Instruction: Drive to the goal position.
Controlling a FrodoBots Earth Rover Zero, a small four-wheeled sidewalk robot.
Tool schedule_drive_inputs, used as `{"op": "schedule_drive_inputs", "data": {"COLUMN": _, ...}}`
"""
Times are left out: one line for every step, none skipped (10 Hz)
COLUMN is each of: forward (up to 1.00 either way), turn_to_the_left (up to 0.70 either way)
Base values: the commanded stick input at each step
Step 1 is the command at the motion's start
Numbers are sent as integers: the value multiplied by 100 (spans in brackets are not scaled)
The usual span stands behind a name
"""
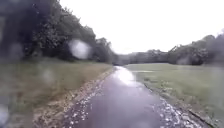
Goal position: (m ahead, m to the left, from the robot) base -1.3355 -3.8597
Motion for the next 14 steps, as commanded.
{"op": "schedule_drive_inputs", "data": {"forward": 70, "turn_to_the_left": 0}}
{"op": "schedule_drive_inputs", "data": {"forward": 70, "turn_to_the_left": 0}}
{"op": "schedule_drive_inputs", "data": {"forward": 70, "turn_to_the_left": 0}}
{"op": "schedule_drive_inputs", "data": {"forward": 70, "turn_to_the_left": 0}}
{"op": "schedule_drive_inputs", "data": {"forward": 70, "turn_to_the_left": 0}}
{"op": "schedule_drive_inputs", "data": {"forward": 70, "turn_to_the_left": 0}}
{"op": "schedule_drive_inputs", "data": {"forward": 70, "turn_to_the_left": 0}}
{"op": "schedule_drive_inputs", "data": {"forward": 70, "turn_to_the_left": 0}}
{"op": "schedule_drive_inputs", "data": {"forward": 70, "turn_to_the_left": -17}}
{"op": "schedule_drive_inputs", "data": {"forward": 70, "turn_to_the_left": 0}}
{"op": "schedule_drive_inputs", "data": {"forward": 70, "turn_to_the_left": 0}}
{"op": "schedule_drive_inputs", "data": {"forward": 70, "turn_to_the_left": 0}}
{"op": "schedule_drive_inputs", "data": {"forward": 70, "turn_to_the_left": 0}}
{"op": "schedule_drive_inputs", "data": {"forward": 70, "turn_to_the_left": 0}}
